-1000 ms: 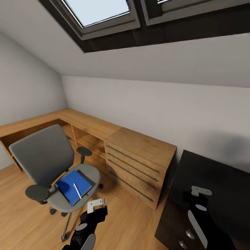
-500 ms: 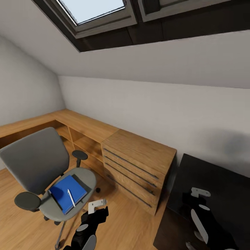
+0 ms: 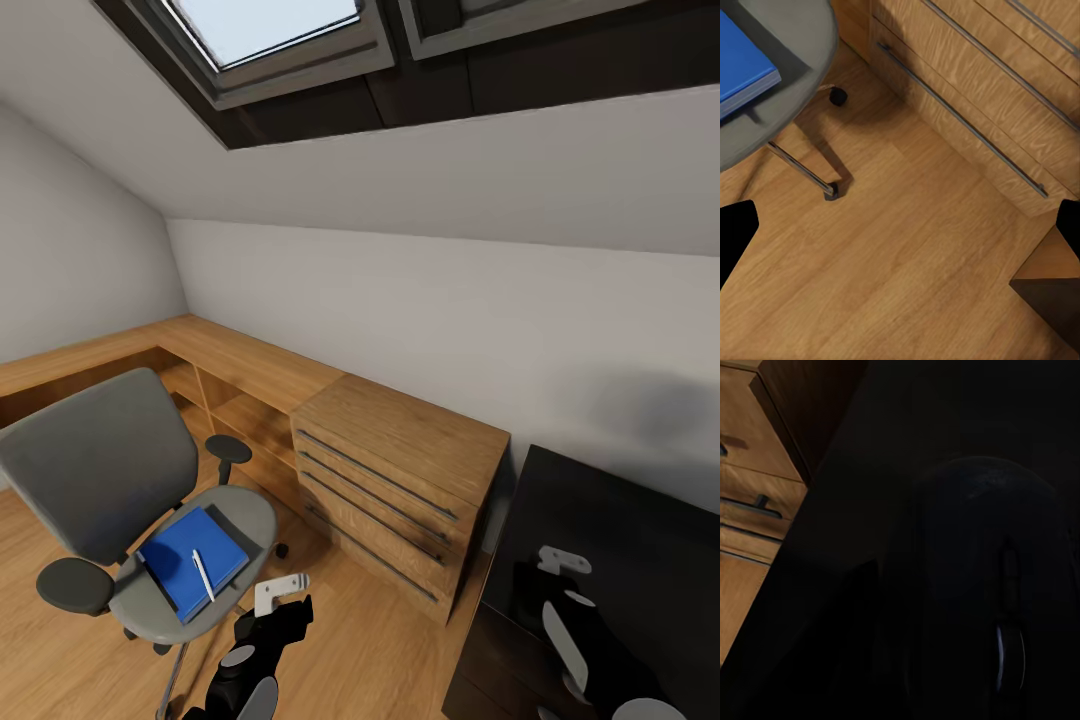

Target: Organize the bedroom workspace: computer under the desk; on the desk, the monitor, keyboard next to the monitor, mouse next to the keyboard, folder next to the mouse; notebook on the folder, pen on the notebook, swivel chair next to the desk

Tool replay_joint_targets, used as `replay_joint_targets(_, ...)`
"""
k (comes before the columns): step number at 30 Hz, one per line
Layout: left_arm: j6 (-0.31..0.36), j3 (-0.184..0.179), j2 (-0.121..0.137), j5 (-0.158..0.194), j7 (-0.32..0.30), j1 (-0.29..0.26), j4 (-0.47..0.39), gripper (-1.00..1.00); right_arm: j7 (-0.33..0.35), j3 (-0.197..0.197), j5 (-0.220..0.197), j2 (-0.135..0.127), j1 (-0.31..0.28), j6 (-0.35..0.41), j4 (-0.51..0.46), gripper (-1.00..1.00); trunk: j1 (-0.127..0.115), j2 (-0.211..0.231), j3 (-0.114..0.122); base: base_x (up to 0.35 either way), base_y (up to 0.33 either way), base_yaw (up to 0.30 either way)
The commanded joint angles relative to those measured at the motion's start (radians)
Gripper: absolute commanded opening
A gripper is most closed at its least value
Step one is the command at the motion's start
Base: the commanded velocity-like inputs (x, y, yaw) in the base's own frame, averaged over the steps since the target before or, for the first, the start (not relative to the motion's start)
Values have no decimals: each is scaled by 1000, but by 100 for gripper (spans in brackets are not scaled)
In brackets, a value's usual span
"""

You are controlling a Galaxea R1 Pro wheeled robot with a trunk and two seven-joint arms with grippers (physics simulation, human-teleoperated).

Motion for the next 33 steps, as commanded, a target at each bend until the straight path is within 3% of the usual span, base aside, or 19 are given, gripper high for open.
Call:
replay_joint_targets(1,3,-3,1,7,8,-1,-2,100,-2,1,-12,0,-1,4,5,-100,0,-1,-1,0,0,0)
replay_joint_targets(6,3,-3,1,8,8,-1,-2,100,-2,1,-13,1,-2,4,23,-100,0,-1,-1,0,0,0)
replay_joint_targets(7,3,-3,1,7,8,-1,-2,100,-2,1,-13,1,-2,4,24,100,0,-1,-1,0,0,0)
replay_joint_targets(20,1,-3,1,2,9,-1,-2,100,-2,2,-12,0,-2,-65,-10,100,-42,76,33,0,0,0)
replay_joint_targets(25,1,-3,1,3,9,-1,0,100,-5,0,-12,0,12,-49,-212,100,-54,97,43,0,0,0)
replay_joint_targets(26,1,-2,1,2,9,-1,1,100,-7,0,-13,2,46,-22,-309,100,-54,97,43,0,0,0)
replay_joint_targets(30,1,-2,2,1,9,-1,1,100,-7,0,-14,10,116,28,-424,100,-54,97,43,0,0,0)
replay_joint_targets(32,0,-2,3,0,8,-1,1,100,-7,0,-15,39,185,90,-571,100,-54,97,43,0,0,0)
replay_joint_targets(33,0,-2,3,0,8,-1,1,100,-7,0,-15,46,198,102,-600,100,-54,97,43,0,0,0)
